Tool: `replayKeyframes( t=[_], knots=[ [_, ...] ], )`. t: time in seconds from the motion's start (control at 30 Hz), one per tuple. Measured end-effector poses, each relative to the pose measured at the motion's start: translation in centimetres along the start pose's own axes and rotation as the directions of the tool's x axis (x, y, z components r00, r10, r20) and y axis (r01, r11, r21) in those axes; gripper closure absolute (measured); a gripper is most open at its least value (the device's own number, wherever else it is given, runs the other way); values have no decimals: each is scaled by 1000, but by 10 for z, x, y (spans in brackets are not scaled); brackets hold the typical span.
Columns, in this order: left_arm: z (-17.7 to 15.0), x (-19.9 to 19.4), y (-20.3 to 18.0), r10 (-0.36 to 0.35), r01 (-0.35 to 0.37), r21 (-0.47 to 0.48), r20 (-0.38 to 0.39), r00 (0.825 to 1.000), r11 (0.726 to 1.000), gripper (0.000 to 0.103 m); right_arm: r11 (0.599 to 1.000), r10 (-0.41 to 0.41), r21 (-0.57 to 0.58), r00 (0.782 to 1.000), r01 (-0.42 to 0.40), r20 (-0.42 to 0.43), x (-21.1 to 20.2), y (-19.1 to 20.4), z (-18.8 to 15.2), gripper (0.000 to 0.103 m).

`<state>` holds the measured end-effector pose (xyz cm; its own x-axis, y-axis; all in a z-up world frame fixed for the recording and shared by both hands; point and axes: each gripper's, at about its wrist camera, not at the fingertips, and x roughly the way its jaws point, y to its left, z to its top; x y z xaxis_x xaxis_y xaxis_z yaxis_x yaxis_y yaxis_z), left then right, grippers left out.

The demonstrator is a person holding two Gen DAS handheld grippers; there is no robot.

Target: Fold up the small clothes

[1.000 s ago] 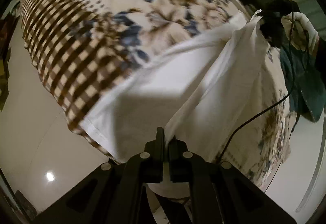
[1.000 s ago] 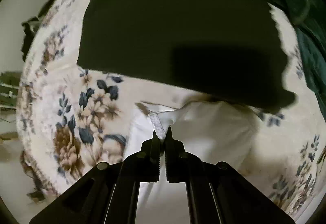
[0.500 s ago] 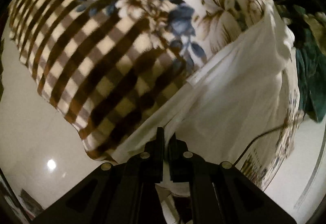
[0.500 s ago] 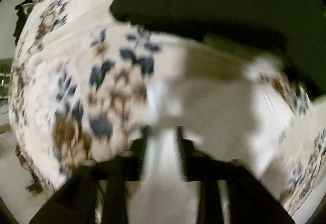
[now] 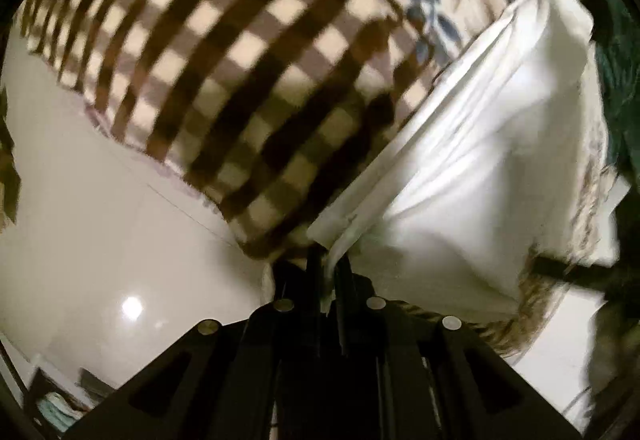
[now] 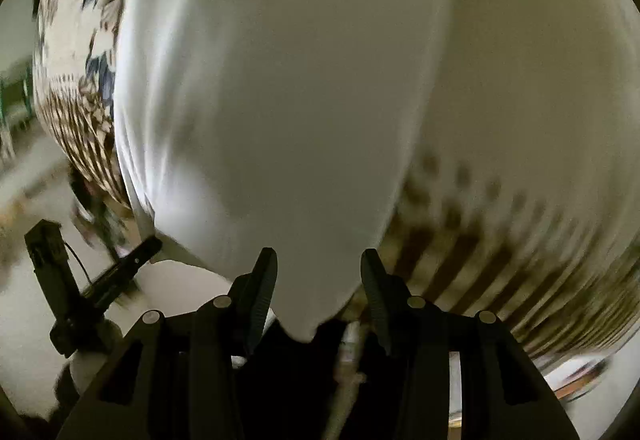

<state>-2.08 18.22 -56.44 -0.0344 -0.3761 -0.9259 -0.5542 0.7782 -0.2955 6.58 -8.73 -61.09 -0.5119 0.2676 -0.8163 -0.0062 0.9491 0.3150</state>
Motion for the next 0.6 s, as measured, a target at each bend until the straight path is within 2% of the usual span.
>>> replayKeyframes(
  t=[0.13, 0.17, 0.2, 0.27, 0.4, 0.5, 0.53, 0.57, 0.6],
  knots=[
    [-4, -8, -4, -76, 76, -42, -9, 997, 996, 80, 979, 140, 136, 988, -149, 70, -6, -30, -45, 57],
    [-5, -7, -4, -102, 101, -63, -15, 995, 993, 69, 971, 174, 153, 982, -184, 76, -6, -34, -52, 57],
    [-4, -7, -3, -113, 111, -78, -18, 993, 991, 59, 955, 228, 175, 970, -239, 78, -5, -37, -61, 57],
    [-7, -3, -2, -113, 110, -103, -15, 994, 989, 58, 919, 326, 215, 943, -332, 65, 1, -40, -70, 57],
    [-7, 8, 0, -68, 66, -115, -17, 998, 991, 58, 838, 464, 302, 885, -455, 47, 34, -37, -86, 57],
    [-7, 14, -2, -39, 38, -126, 1, 999, 991, 58, 781, 499, 380, 861, -496, 98, 57, -33, -88, 58],
    [-7, 13, -5, -27, 30, -123, 21, 999, 992, 58, 766, 497, 403, 859, -500, 122, 62, -34, -89, 66],
    [-7, 10, -7, -10, 15, -118, 42, 999, 993, 64, 745, 499, 426, 853, -513, 154, 67, -35, -89, 86],
    [-6, 7, -7, -6, 14, -112, 75, 997, 994, 94, 734, 495, 440, 851, -517, 174, 71, -36, -91, 96]
  ],
)
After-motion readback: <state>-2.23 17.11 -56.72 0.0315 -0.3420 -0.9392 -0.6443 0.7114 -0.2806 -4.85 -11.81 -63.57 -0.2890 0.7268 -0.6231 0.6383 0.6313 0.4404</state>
